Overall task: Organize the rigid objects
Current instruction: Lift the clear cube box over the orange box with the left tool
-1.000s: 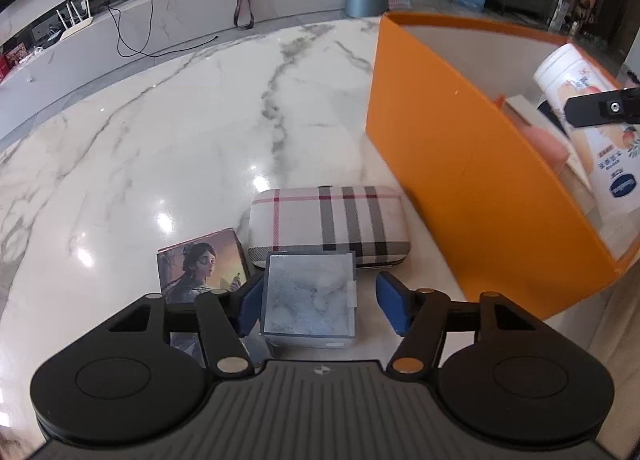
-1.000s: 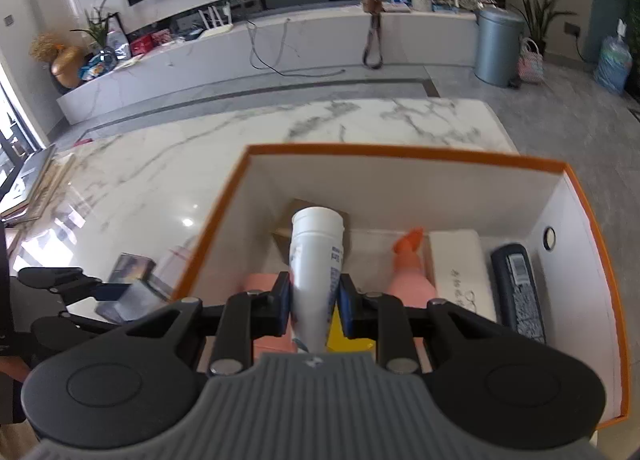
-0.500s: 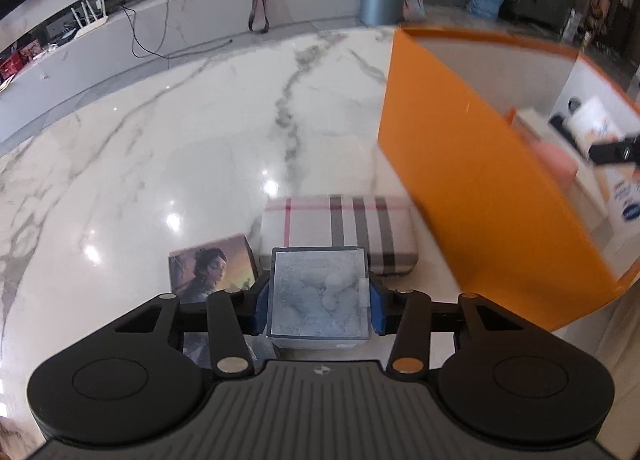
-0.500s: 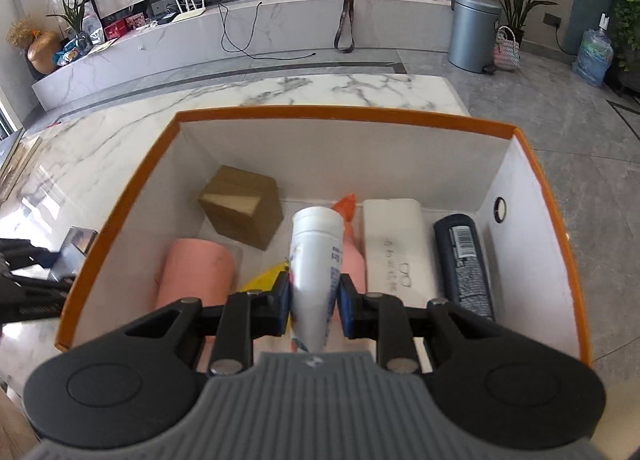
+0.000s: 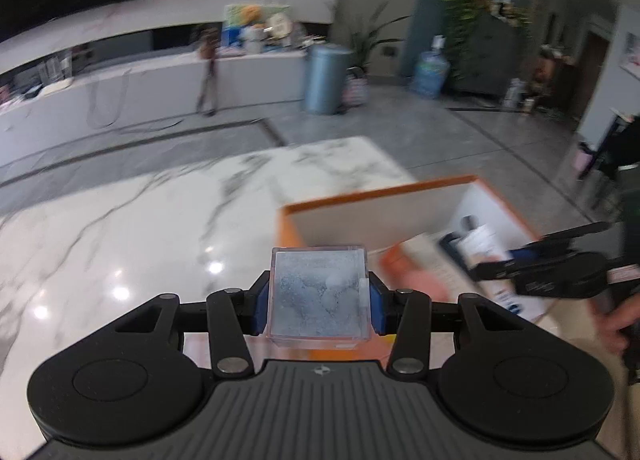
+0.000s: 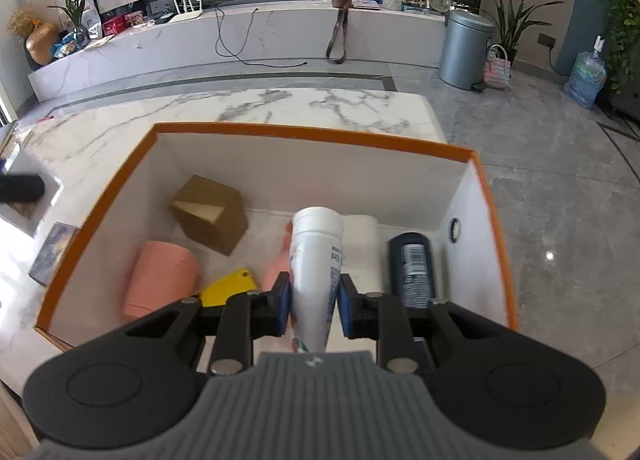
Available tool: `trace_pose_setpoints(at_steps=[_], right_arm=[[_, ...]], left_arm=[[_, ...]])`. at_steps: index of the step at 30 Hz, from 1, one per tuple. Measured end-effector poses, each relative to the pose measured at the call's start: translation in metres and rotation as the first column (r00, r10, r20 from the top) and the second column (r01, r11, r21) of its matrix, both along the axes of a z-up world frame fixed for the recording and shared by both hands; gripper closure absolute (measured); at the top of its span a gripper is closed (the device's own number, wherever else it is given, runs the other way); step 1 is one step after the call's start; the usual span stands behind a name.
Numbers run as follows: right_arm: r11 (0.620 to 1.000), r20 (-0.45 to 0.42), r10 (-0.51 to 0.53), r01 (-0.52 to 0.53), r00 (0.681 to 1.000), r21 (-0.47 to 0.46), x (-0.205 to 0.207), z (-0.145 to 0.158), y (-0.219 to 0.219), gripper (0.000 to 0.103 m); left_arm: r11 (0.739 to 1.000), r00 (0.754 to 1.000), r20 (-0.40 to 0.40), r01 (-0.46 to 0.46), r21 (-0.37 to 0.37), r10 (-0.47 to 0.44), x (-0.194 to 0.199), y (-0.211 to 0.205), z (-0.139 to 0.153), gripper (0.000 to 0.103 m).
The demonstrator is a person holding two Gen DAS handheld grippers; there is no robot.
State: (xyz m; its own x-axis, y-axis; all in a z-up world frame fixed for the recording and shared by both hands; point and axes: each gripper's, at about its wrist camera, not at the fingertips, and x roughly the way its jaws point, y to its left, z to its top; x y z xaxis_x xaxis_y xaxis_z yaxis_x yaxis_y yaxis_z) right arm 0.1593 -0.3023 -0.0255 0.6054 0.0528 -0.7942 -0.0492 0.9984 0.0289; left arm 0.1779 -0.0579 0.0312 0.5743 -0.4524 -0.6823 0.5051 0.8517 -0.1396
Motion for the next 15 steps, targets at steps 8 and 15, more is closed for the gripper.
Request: trace_pose_setpoints(at_steps=[8,15], right_arm=[[0.999,-0.039,-0.001,-0.001,0.999,-0.053,0.005,-0.007,-0.02,0.079],[0.999,-0.079,0.028,-0.029,0.996,-0.019,0.014,-0.02,-0.028,0.079]], left_arm=[[0.99,0.99,-0.031,0.137,-0.023,-0.138,0.006,-0.067,-0.012,0.05],[0.982,0.973,-0.132,0.191,-0.015,-0.191,0.011,-0.101,-0.047,0.05]])
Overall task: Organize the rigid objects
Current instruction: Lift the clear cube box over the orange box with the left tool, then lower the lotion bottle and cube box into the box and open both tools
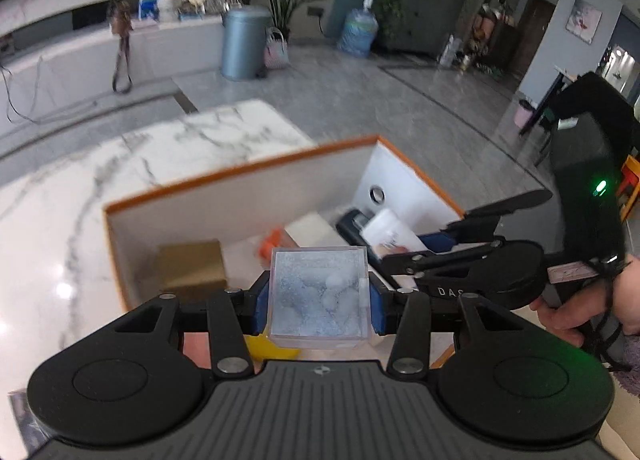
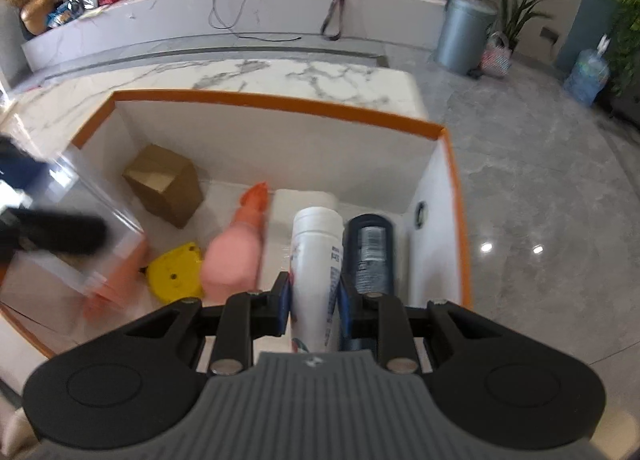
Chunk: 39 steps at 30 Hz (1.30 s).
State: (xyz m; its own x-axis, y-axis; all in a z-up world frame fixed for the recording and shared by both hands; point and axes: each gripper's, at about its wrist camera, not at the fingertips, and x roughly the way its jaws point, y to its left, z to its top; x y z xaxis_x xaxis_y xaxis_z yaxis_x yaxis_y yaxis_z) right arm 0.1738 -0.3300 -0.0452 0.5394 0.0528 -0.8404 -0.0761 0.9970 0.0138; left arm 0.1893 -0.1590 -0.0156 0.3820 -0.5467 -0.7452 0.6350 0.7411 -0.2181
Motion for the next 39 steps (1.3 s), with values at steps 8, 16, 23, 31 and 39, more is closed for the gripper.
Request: trace_pose_setpoints(at_steps=[8,16,23,31,39], right_arm=[[0.989,-0.035,0.011,-0.006,0.999,0.146,0.012,-0.016,0.008,0.079],[0.999,-0.012,-0.04,0.04,0.999,0.014,0.031,-0.019,-0.005,0.079],[0.998,-0.042,-0.031,0.029,0.999,-0.051,0.037,-0.029,-0.008,0.078],[0.998,-0.031,-0.043,0.041,0.999,-0.057,0.033,-0.026,-0.009,0.077],[0.996,0.034,-0.09,0.089,0.995,0.014,0.009,-0.015,-0.007,0.073]], left_arm=[[0.997,0.998,-0.058,-0.001,0.074,0.005,0.007,-0.006,-0.029,0.05],[0.994,0.994,-0.102,-0.026,0.105,0.037,0.013,-0.007,-0.043,0.05],[0.994,0.992,-0.128,0.0,0.105,0.014,0.014,-0.017,-0.049,0.05],[0.993,0.988,-0.156,-0.002,0.122,0.021,0.016,-0.021,-0.052,0.05],[0.982,0.969,-0.231,-0.047,0.183,0.09,0.021,-0.031,-0.06,0.05]])
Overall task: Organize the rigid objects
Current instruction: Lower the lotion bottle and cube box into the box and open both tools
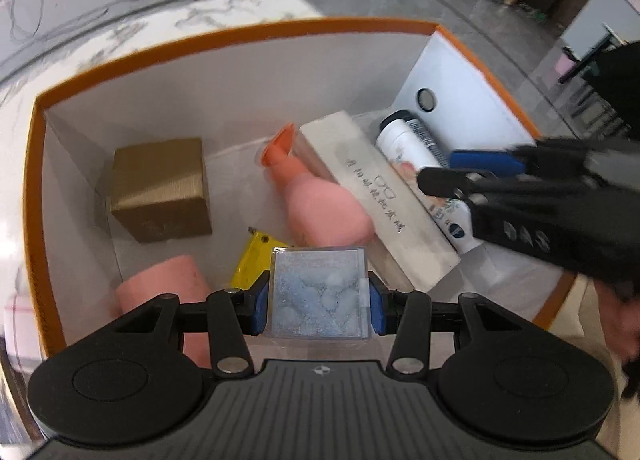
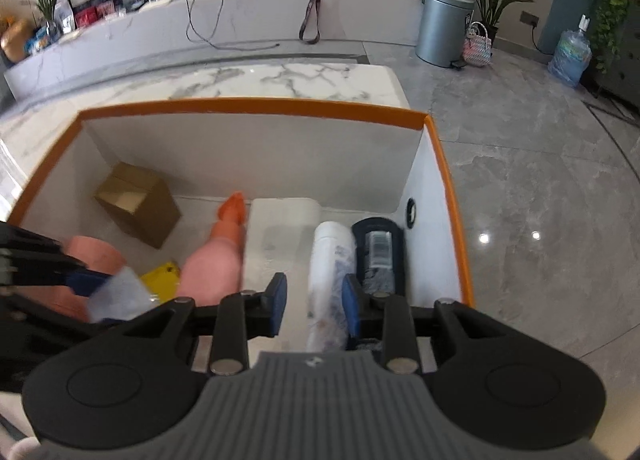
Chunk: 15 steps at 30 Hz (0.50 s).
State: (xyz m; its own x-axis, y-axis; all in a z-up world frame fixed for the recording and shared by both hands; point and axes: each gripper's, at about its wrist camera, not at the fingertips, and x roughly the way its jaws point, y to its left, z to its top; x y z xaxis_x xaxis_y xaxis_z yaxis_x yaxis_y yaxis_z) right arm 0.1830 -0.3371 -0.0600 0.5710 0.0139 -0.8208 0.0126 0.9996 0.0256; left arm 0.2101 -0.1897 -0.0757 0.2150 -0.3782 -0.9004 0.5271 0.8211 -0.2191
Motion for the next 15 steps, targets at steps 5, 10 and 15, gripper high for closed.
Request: trace_pose_setpoints(at_steps=[5,10,15], right_arm=[[1.0,0.033,-0.015,0.015,0.999,-0.005,-0.009,0.002,0.007,0.074],[0.999,0.056,-0.048,0.046,0.997,0.024,-0.012,0.004,0.003,0.073],[0.997,0.062,-0.068,0.065,0.996,0.046,-0.014,0.001,0.0,0.073]], left_arm=[[0.999,0.996,-0.074,-0.05,-0.016,0.048,0.004,-0.008,0.0,0.05],[0.999,0.995,-0.089,-0.035,0.003,0.035,0.003,-0.016,-0.002,0.05],[0.999,0.996,-0.082,-0.021,0.035,0.024,0.0,-0.025,-0.007,0.05]])
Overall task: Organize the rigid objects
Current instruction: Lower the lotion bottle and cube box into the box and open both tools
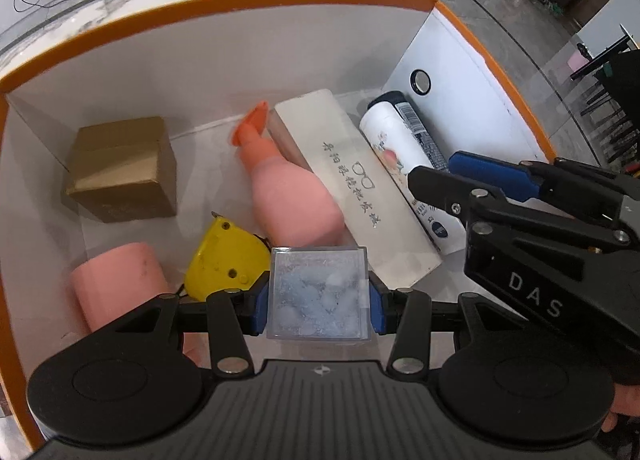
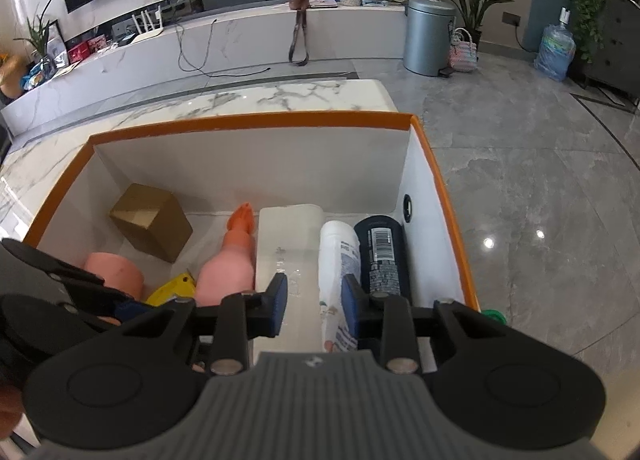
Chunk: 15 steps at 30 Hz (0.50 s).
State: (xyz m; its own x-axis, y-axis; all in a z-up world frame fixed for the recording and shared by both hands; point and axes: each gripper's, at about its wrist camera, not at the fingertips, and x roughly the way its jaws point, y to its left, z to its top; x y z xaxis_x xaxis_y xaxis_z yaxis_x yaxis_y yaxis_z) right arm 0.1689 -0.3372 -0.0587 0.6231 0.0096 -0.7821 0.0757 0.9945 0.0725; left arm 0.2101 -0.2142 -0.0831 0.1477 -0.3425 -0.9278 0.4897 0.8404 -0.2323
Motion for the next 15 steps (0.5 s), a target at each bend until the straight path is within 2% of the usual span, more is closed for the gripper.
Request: trace_pose_setpoints(at_steps=[8,15], right_arm=[[1.0,-0.004,-0.022,0.022,1.0,0.011,-0.0025,-0.0028,-0.0035,0.073],[0.999,0.013,-0.042,0.042,0.999,0.002,-0.007,0.0012,-0.0048,0.065]], left_arm=[[1.0,1.0,0.002,-0.019,0.019,0.019,0.0012,0.0001,0.0002,0.049],[1.0,0.999,0.039,-0.018,-0.01,0.018,-0.0032,0.0027,0.0057,0.038]])
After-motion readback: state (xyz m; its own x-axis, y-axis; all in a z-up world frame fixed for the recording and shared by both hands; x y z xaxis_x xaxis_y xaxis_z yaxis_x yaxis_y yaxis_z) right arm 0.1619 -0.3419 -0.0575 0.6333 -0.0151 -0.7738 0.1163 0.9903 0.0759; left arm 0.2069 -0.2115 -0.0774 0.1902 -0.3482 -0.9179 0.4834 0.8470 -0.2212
